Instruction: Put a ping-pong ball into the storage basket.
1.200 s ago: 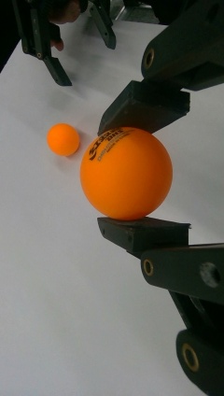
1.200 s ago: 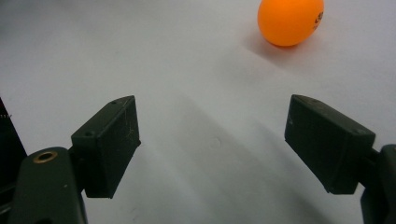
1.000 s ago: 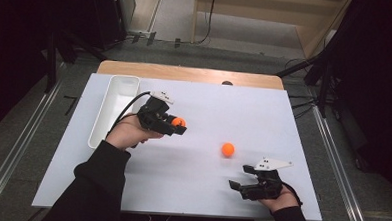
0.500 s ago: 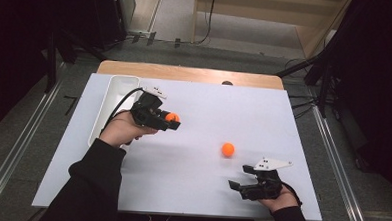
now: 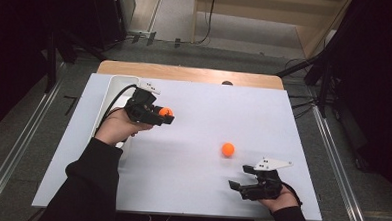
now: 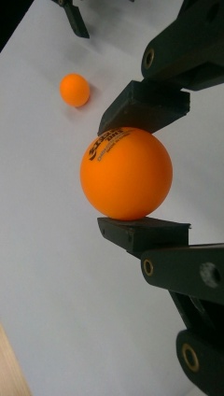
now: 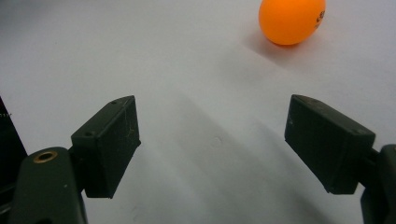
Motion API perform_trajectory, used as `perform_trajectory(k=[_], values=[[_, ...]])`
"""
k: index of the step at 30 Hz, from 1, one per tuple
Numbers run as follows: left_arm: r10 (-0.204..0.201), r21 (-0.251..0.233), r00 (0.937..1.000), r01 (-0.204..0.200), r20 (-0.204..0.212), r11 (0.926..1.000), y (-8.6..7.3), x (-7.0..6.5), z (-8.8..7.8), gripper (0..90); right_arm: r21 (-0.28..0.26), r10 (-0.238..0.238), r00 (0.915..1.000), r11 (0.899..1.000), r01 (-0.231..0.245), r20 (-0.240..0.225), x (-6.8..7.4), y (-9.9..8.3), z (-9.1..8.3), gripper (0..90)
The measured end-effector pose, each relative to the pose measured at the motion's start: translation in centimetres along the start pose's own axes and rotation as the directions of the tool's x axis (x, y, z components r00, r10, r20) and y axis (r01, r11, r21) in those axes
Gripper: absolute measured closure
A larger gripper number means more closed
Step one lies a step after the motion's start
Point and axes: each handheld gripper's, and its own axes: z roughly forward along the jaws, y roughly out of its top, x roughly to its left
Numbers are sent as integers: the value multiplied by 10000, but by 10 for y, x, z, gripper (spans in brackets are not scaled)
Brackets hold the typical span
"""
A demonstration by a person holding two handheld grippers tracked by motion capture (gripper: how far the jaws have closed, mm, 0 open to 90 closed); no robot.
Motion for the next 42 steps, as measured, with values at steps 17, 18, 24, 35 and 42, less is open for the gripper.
perform_trajectory(k=[17, 18, 24, 35, 42], values=[[-416, -149, 9968, 407, -684, 9991, -4, 17, -9, 504, 47, -70, 10000, 10000, 70, -28, 0, 0, 1, 164], [-500, -232, 9960, 484, -743, 9986, -5, 17, -9, 504, 58, -52, 10000, 10000, 52, -29, 0, 0, 1, 164], [-711, -467, 9896, 657, -1250, 9967, -4, 20, -12, 504, 48, -63, 10000, 10000, 63, -44, 0, 0, 1, 164], [-1073, -751, 9805, 960, -1644, 9925, -7, 29, -20, 504, 69, -5, 10000, 10000, 5, -39, 0, 0, 1, 164], [-1301, -872, 9726, 1151, -1926, 9895, -10, 35, -24, 504, 82, -9, 10000, 10000, 9, -44, 0, 0, 1, 164]])
